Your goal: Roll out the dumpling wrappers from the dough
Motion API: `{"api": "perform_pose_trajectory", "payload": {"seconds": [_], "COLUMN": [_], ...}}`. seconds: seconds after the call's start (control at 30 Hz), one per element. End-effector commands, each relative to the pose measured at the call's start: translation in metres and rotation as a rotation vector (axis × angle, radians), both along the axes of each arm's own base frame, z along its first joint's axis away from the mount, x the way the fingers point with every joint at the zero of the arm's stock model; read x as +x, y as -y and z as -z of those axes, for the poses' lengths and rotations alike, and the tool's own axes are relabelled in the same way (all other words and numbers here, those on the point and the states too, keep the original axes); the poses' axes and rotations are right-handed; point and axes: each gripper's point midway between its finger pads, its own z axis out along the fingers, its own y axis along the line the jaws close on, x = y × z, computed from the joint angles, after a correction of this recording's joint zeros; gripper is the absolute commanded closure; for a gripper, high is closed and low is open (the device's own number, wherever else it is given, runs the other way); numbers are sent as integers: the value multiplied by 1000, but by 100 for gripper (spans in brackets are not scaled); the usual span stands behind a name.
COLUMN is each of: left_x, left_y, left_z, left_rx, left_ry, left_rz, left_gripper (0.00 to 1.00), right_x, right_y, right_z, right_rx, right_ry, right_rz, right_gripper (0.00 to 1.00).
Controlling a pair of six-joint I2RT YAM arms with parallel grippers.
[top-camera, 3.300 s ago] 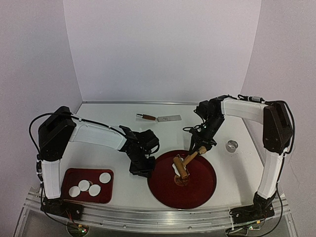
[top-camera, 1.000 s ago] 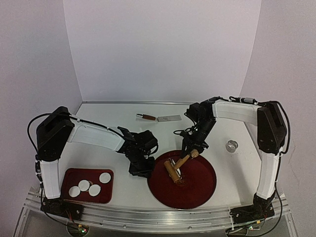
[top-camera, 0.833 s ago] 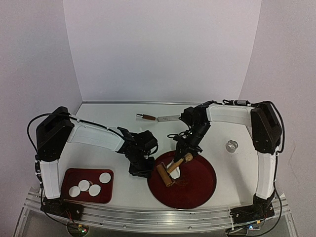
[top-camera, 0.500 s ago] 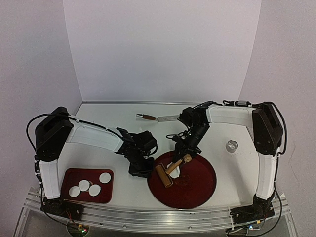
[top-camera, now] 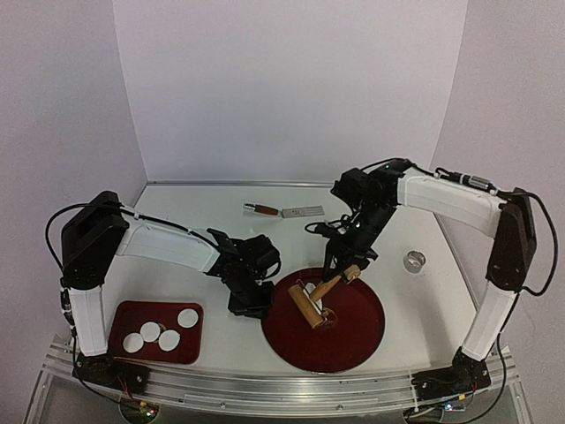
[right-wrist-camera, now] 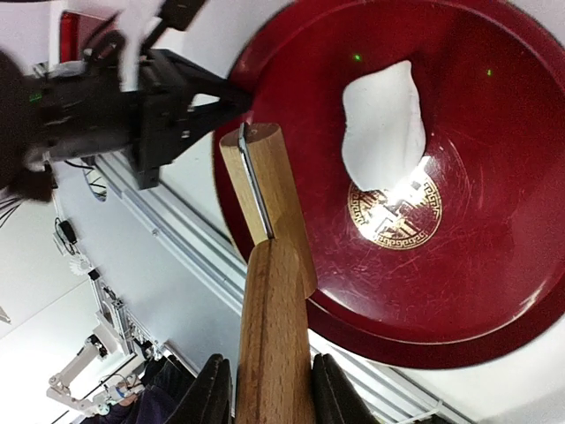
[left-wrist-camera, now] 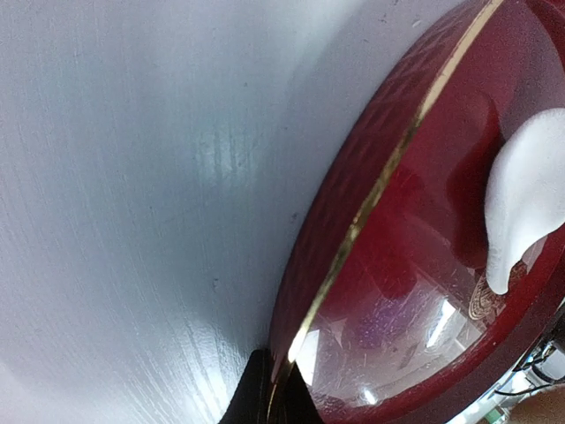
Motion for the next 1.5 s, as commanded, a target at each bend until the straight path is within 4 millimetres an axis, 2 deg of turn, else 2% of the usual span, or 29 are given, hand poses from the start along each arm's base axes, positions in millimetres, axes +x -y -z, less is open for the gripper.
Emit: {"api": "perform_pose_trajectory", "payload": {"seconds": [0.0,0.17,0.37,0.5,0.83,1.0,1.3,1.47], "left_x": [8,14,18,22,23,21,20,21], "left_y": [-28,-23,-17,-17,-11,-12,-8,-6], "left_z": [4,0,-4,-2,0,0,-1,-1], "left_rx": [116,88,90,130,122,110,84,81], "left_ry": [62,121,180,189,190,188,186,187], "left_rz": [2,86,226,288,310,307,306,305], "left_gripper": [100,100,100,100,100,100,100,100], "right_x": [-1,24,48,55,57,52,45,43], "right_y": [6,28,22,17,35,46,30,38], "right_z": [-67,-37,-6,1,30,55,82,94], "right_rx": [67,-95,-168,-172,-304,-379,-343,-392], "right_ry": [134,171,160,155,149,109,7,6], "right_rz": [6,73,54,41,57,42,24,27], "right_gripper": [100,100,100,100,100,100,100,100]}}
